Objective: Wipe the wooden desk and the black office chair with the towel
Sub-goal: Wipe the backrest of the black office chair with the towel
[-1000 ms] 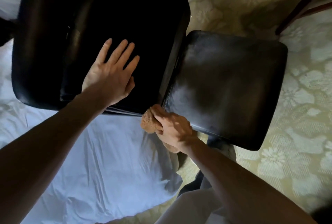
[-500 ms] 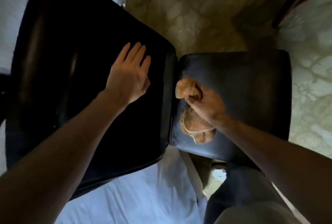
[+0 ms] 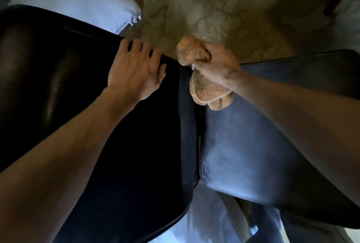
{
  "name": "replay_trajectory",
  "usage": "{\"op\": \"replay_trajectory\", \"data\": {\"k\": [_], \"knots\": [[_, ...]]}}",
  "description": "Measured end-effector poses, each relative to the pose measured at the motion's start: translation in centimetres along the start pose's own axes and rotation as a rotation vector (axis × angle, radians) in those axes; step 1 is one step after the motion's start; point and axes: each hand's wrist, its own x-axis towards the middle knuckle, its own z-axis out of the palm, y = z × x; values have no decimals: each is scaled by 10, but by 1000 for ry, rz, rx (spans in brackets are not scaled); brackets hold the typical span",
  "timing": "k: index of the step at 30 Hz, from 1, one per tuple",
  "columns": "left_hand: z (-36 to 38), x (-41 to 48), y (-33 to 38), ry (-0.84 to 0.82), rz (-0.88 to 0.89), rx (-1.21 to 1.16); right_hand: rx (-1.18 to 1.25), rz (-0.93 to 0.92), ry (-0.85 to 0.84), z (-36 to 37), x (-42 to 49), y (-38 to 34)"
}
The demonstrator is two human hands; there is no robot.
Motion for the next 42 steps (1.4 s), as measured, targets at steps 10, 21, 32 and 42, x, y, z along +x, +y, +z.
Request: {"op": "replay_trajectory", "data": {"k": [10,21,32,42], "knots": [[14,0,11,20,-8,65,-163,-176,-351,68,-115,38],[28,-1,29,150,43,42,23,-69,112,14,-33,7],[42,-2,28,177,14,46,-280,-125,-347,80,-146,49],[40,-6,32,207,-18,35,-207,-55,-66,49,-52,18]]}}
